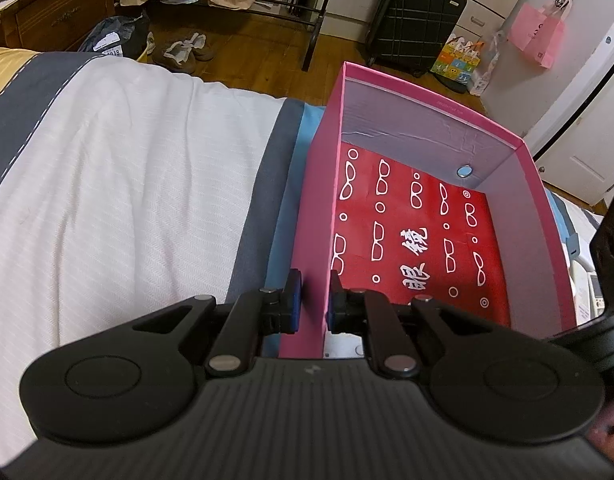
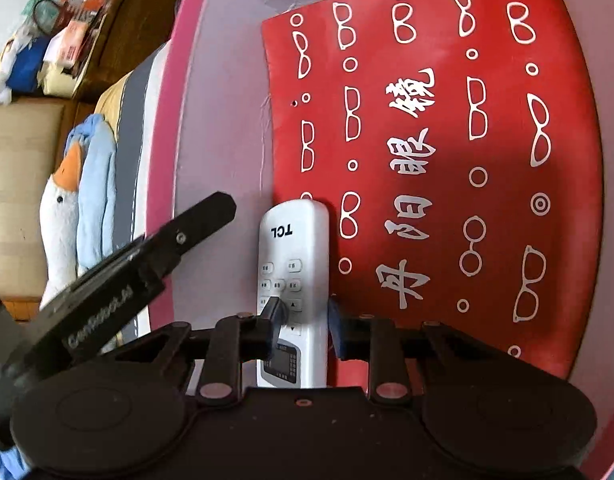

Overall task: Organize rigid objects
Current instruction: 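Carry the TCL remote into the pink box and open the right tool, then return the right tool to the remotes and grasp the white LCD remote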

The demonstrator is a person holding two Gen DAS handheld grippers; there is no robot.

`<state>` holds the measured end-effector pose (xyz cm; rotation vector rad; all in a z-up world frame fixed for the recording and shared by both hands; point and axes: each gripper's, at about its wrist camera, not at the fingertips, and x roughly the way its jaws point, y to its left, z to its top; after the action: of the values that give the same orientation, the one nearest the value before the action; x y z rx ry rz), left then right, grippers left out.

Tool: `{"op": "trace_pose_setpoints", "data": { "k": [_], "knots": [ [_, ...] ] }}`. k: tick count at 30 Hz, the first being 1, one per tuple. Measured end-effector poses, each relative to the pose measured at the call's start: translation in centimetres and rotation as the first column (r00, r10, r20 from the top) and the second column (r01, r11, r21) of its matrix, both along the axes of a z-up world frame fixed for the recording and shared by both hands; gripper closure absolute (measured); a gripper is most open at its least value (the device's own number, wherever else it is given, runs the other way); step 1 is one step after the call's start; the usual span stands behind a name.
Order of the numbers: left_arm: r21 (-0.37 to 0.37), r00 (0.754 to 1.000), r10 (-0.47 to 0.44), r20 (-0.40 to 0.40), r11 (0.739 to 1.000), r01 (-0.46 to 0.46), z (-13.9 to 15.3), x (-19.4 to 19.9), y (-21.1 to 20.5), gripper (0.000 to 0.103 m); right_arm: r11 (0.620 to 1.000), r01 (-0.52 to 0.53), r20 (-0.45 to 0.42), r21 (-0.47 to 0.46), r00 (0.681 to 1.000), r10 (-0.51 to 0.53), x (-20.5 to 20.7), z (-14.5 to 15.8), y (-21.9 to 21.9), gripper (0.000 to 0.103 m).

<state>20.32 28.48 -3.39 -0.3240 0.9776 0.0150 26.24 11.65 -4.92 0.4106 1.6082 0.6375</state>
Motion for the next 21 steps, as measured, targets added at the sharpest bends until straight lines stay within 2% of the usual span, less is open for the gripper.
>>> {"op": "trace_pose_setpoints", "data": {
  "k": [2,6,9,10,13,16,19,21],
  "knots": [
    [0.009,1.0,-0.001,0.0,1.0,0.001,0.1,-0.1,0.0,0.092,1.0,-0.006,0.002,0.028,1.0,0.006,0.0,0.7,-0.9,0.071],
    [0.018,1.0,-0.001,0.002,1.0,0.001,0.2,-0.1,-0.1,0.093,0.994,-0.092,0.165,0.06,0.983,0.081,-0.9,5.3,-2.6,0.071],
    [0.015,1.0,0.001,0.001,1.0,-0.001,0.2,-0.1,-0.1,0.093,0.985,-0.17,0.349,0.04,0.926,0.145,-2.2,9.5,-5.2,0.071],
    [0.01,1.0,0.004,0.0,1.0,-0.004,0.2,0.0,0.0,0.093,0.981,-0.193,0.386,0.017,0.906,0.171,-2.4,10.5,-6.0,0.071],
    [0.006,1.0,0.011,-0.006,1.0,-0.011,0.2,0.2,0.0,0.093,0.989,-0.15,0.459,-0.003,0.878,0.135,-2.2,12.5,-10.4,0.071],
    [0.032,1.0,0.01,-0.001,0.999,-0.01,0.5,0.1,-0.4,0.093,0.993,-0.108,0.533,-0.039,0.839,0.112,-2.3,13.5,-13.9,0.071],
    [0.036,1.0,0.022,-0.005,0.999,-0.021,0.5,0.1,-0.6,0.093,0.988,-0.087,0.593,-0.124,0.792,0.144,-3.7,12.7,-17.0,0.069],
    [0.036,1.0,0.024,-0.01,0.999,-0.024,0.5,0.2,-0.6,0.093,0.985,-0.051,0.607,-0.162,0.782,0.14,-4.8,11.4,-19.0,0.067]
  ]
}}
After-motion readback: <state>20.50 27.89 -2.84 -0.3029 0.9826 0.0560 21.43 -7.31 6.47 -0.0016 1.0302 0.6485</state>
